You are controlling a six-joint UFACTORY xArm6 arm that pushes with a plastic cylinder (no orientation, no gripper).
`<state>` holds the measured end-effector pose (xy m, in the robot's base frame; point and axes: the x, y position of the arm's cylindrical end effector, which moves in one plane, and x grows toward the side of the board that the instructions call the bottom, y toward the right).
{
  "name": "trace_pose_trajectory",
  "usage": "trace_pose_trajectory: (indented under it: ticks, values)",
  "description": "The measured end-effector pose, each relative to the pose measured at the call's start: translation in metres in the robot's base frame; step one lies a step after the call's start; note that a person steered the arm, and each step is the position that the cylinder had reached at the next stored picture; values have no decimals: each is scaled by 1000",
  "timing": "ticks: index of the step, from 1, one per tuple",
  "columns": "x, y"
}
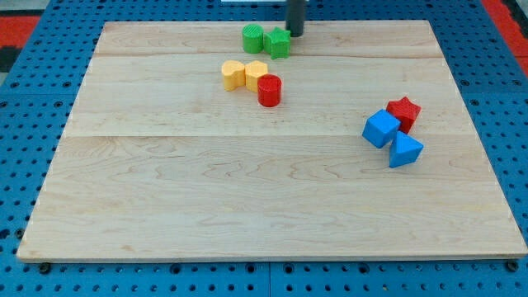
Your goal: Push the green circle towards the bottom center of the board
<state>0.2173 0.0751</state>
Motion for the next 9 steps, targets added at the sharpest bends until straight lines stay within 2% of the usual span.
trace_pose_trajectory:
  ticks: [1,2,3,5,6,7,8,9]
  values:
    - [-3,56]
    - [2,47]
    - [20,10]
    - [29,-78]
    - [29,-87]
    - [14,-61]
    - [-17,-100]
    - [-18,-164]
